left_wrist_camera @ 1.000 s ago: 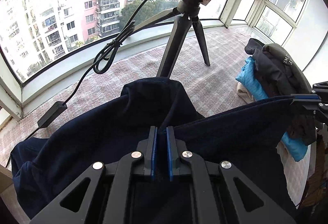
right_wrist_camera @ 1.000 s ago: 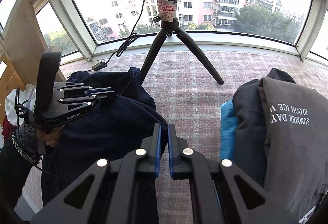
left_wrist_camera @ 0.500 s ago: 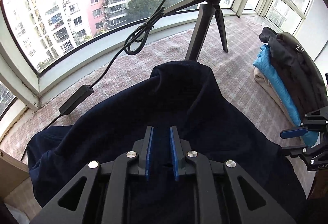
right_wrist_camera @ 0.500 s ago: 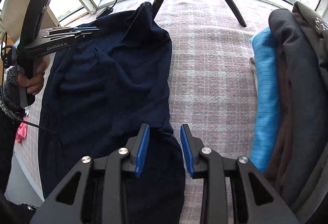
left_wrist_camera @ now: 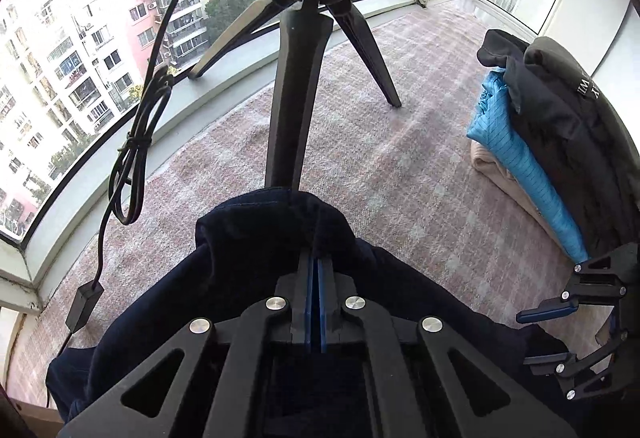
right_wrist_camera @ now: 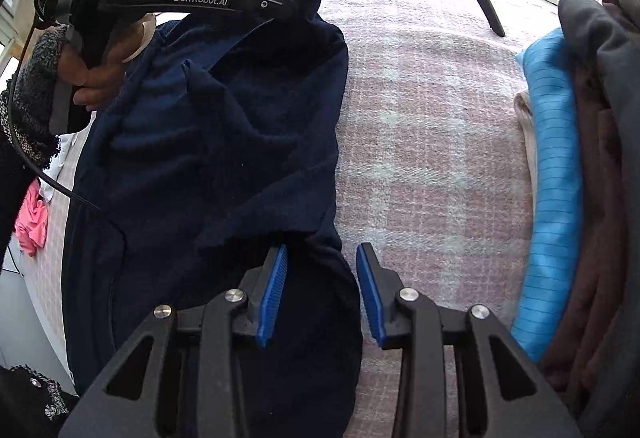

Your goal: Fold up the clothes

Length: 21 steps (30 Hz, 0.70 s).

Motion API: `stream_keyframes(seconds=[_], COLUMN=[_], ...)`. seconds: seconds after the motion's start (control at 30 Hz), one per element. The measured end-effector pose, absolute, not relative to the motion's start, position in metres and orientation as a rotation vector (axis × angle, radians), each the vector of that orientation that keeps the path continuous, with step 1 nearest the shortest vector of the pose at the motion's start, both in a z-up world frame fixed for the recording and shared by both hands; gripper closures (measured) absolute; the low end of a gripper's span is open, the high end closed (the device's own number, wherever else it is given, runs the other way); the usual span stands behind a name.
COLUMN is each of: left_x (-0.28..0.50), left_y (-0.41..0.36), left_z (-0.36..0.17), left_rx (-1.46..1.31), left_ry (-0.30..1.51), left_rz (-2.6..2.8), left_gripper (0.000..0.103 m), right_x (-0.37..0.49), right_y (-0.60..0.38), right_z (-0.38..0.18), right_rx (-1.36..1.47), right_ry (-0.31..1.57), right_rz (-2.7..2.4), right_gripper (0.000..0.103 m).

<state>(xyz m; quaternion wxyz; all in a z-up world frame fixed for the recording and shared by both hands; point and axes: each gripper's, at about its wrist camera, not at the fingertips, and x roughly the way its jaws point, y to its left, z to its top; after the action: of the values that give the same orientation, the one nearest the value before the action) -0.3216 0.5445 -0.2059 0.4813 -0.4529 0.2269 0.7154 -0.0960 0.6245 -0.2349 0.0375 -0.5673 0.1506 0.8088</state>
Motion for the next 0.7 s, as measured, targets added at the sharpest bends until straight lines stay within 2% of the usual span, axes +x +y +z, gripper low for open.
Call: stream_keyframes(seconds=[0.07, 0.1, 0.13, 0.37, 0.4, 0.47, 0.5, 0.53, 0.7], left_x=[-0.331, -0.335, -0.337, -0.334, -0.335, -0.337, -0.335, -0.334, -0.326], left_y=[0.544, 0.545, 0.548, 0.568, 0.567, 0.561, 0.557, 0.553, 0.534], left_z=[-0.19, -0.184, -0.181, -0.192, -0.192, -0.19, -0.189, -0.187, -0.18], left_rx=[-1.095, -1.088, -1.083, -1.061, -1.066, -1.078, -1.072, -1.066, -1.036], left_ry=[0.466, 0.453, 0.455, 0.52, 0.514, 0.512, 0.519, 0.525, 0.557], left_rz=[1.778, 1.795, 1.804, 1.829, 1.828, 1.826, 1.827, 1.828, 1.834], left_gripper=[0.102, 0.102, 0.102, 0.099, 0.099, 0.097, 0.096, 0.095, 0.086], right_x=[-0.098, -0.098, -0.098, -0.087, -0.088, -0.089, -0.088, -0.087, -0.078], right_y=[0.627, 0.629, 0.632, 0.647, 0.645, 0.642, 0.641, 0.639, 0.639], right_z=[-0.239, -0.242, -0.244, -0.239, -0.238, -0.236, -0.232, -0.228, -0.207], right_rx=[-1.726, -1.725, -1.725, -1.673, -1.679, -1.681, -1.664, -1.643, -1.61], right_ry=[0.477, 0.486, 0.493, 0.539, 0.515, 0.452, 0.399, 0.343, 0.402], right_rz=[2.498, 2.488, 2.475, 2.364, 2.363, 2.344, 2.332, 2.322, 2.376], right_gripper=[0.068, 0.077, 0.1, 0.1, 0.1, 0.087, 0.069, 0.064, 0.064])
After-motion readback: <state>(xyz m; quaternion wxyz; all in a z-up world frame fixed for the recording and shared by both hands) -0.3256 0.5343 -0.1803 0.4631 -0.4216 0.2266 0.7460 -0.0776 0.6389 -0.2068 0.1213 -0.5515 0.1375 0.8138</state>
